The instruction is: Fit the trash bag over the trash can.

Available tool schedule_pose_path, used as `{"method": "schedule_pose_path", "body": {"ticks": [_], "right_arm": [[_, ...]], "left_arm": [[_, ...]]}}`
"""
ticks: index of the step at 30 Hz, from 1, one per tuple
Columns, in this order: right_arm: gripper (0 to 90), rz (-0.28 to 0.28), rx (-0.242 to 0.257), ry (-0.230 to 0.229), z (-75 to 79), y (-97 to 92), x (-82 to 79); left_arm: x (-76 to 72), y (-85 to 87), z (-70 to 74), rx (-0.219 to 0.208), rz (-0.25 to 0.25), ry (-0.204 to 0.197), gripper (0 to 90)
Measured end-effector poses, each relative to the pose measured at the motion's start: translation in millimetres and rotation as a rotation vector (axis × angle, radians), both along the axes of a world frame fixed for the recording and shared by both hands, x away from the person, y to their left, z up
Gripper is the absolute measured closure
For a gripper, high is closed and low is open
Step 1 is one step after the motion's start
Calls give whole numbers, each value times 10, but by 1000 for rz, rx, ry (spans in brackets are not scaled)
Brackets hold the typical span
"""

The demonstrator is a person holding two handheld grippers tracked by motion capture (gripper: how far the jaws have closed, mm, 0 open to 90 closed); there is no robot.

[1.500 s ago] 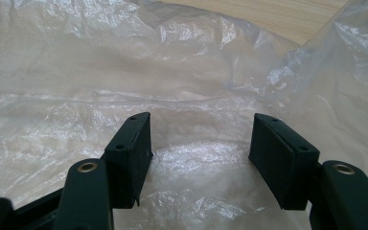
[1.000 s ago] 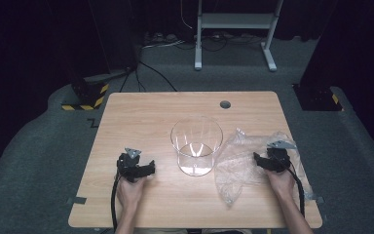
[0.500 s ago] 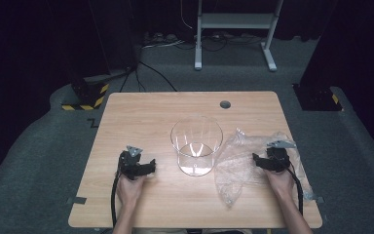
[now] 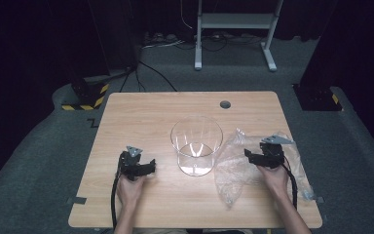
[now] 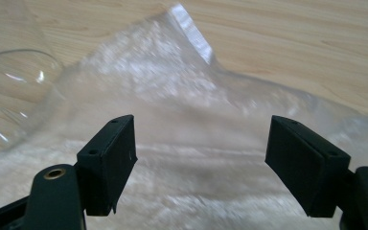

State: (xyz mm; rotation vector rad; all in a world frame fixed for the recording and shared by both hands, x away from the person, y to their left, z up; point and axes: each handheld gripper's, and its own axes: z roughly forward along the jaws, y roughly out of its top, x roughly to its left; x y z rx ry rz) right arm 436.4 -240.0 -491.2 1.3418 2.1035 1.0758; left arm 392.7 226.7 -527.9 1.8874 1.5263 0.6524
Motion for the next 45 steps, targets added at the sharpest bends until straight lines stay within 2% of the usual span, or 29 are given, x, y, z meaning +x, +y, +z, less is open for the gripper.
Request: {"method": "schedule_pose_path", "body": {"ticks": [11,18,19,24,29,32,33,34,36,37,38,40,41,42,44,45], "right_arm": [[218,48,29,-14,63,290,161],[202,64,16,34,-32,387,298],[208,71,2,52,-82,424,322],[260,73,-24,70,-177,462,354],[327,73,-64,84,-278,491,369],[377,66,-86,60,-292,512,352],[428,68,-100,54,-290,523,344],[428,68,-100,54,-290,523,344],[524,78,-104,44,-287,530,333],[524,78,-104,44,-287,530,333],[593,85,-102,33,-292,535,326],[654,90,-101,29,-292,542,318],[654,90,-101,29,-292,542,318],[713,100,-104,31,-288,551,308],[737,104,-106,30,-287,553,307],[793,111,-110,30,-284,553,304]], "left_arm": [[-3,5,2,3,2,-4,140],[-4,5,2,2,3,-5,144],[-4,5,2,2,2,-5,144],[-4,5,2,1,3,-5,144],[-4,5,2,1,3,-5,144],[-3,5,2,1,3,-5,143],[-3,5,2,1,4,-5,143],[-2,4,1,-1,4,-5,143],[-3,4,1,-1,4,-5,143],[-3,4,1,-1,4,-5,143],[-3,4,1,-1,4,-5,143],[-3,5,1,-1,4,-5,143],[-3,5,1,-1,4,-5,144],[-3,5,1,-1,4,-5,144],[-3,5,1,-2,4,-5,144],[-3,5,1,-1,4,-5,144]]}}
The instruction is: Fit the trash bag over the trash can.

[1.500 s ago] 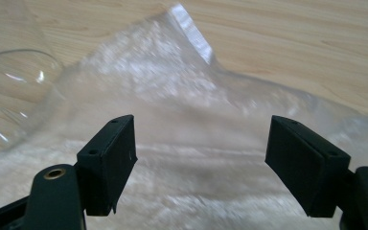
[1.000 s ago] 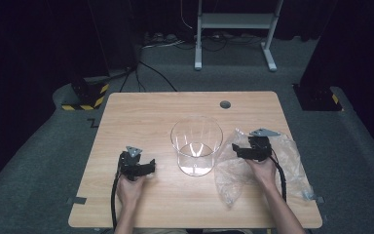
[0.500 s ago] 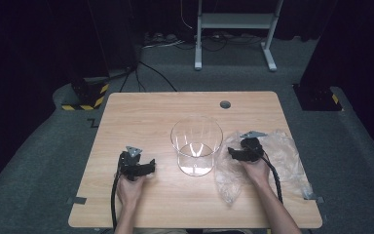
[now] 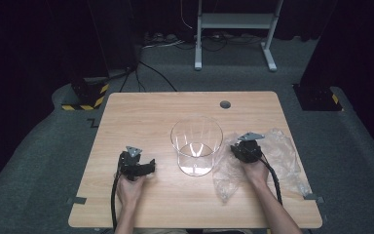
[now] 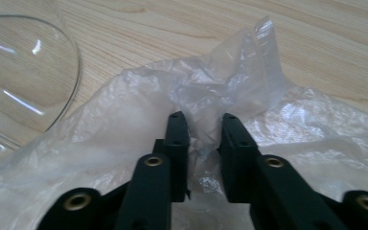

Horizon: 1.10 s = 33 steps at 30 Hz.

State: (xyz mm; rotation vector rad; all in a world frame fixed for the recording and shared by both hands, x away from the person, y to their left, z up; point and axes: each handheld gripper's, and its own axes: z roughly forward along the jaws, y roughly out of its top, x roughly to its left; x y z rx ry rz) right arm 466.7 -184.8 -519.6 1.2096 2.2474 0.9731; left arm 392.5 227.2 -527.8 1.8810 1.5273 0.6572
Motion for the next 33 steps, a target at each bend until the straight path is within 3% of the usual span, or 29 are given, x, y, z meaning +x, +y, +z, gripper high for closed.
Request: {"method": "schedule_pose_path", "body": {"ticks": [7,18,27,33], "right_arm": [[881,34,39,4,69,-51,-43],[891,69,92,-14,281,-178,-150],[891,98,154,-49,540,-302,-285],[891,130,200,-85,792,-339,-373]], "left_arm": [[0,0,1,4,-1,0,144],[-1,0,1,3,-1,-1,145],[-1,0,1,4,-1,-1,146],[-2,-2,1,5,-2,-1,149]]}}
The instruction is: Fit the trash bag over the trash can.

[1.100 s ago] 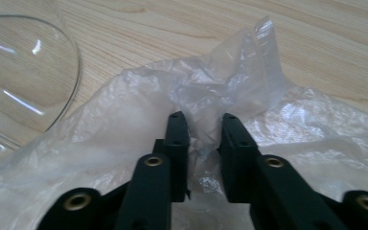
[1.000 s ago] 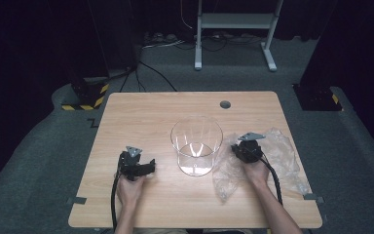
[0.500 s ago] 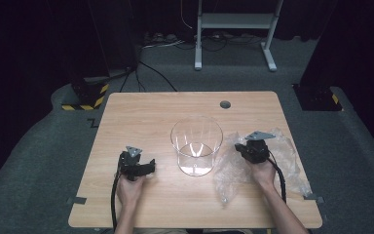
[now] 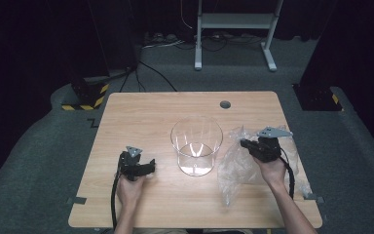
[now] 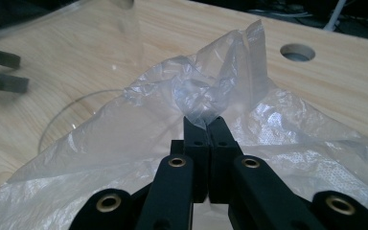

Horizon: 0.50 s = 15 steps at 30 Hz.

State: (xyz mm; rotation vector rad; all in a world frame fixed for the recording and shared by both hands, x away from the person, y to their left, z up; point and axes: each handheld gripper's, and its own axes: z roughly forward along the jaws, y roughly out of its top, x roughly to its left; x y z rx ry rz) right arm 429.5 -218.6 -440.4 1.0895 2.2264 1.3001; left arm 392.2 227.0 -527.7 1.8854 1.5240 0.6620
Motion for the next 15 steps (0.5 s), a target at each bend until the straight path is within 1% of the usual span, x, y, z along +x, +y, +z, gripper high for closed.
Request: {"method": "schedule_pose_path", "body": {"ticks": [2,6,8,9,11,12,15], "right_arm": [[891,4,5,-3,22,1,-7],[891,27,41,-16,157,11,-48],[891,39,45,-28,218,28,-68],[892,54,55,-44,300,50,-93],[891,58,61,-47,328,56,-99],[891,65,75,-59,383,66,-109],[891,78,91,-74,479,97,-119]], "left_arm": [[0,0,0,0,0,0,149],[0,-1,0,0,1,0,149],[0,-1,0,0,1,0,149],[0,-1,0,0,1,0,149],[0,-1,0,0,1,0,149],[0,-1,0,0,2,0,149],[0,-1,0,0,1,0,149]]}}
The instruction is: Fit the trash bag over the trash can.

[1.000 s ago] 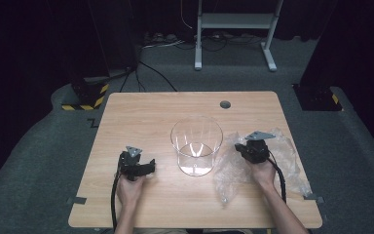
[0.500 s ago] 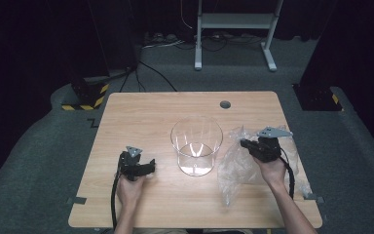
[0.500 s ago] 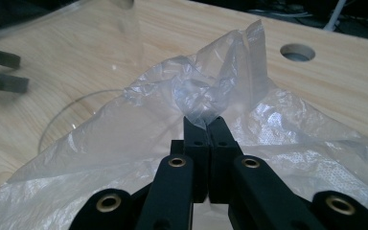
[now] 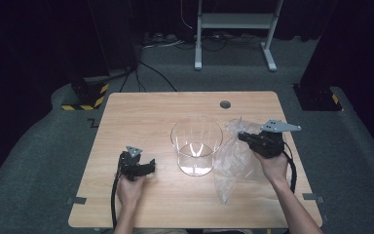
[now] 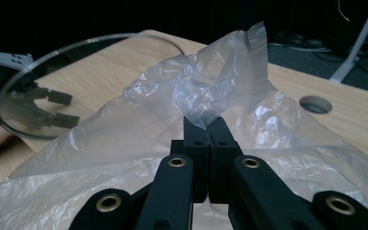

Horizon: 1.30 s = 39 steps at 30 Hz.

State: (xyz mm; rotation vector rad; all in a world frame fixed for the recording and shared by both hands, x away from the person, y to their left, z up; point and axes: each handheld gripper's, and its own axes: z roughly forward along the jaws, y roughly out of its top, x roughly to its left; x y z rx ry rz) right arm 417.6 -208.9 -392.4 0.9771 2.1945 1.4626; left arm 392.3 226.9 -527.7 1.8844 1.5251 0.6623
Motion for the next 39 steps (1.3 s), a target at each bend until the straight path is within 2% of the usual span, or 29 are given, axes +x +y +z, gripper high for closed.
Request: {"method": "schedule_pose_path", "body": {"ticks": [3,7,9,17,23,28,29,30,33,35,39], "right_arm": [[891,23,0,-22,130,73,-13],[891,41,-3,-35,209,142,-20],[891,60,-15,-48,288,237,-6],[890,103,-16,-31,374,472,82],[889,114,-15,-17,336,613,143],[889,127,-37,19,242,765,218],[888,129,-41,21,229,783,229],[888,129,-41,21,229,783,229],[886,138,-67,37,179,861,260],[883,143,-102,46,131,944,279],[881,149,-125,50,102,1005,280]], "left_arm": [[0,0,0,0,0,0,149],[1,-1,0,0,1,0,149],[6,-7,0,-2,2,0,151],[14,-10,1,-2,0,0,154],[23,-18,0,-7,5,2,147],[57,-28,37,-7,16,38,156],[51,-15,49,-35,19,35,167],[51,-15,49,-35,19,35,178],[24,6,97,-81,17,8,187],[-6,1,177,-96,-3,-20,201],[-13,-35,292,-104,-36,-34,202]]}}
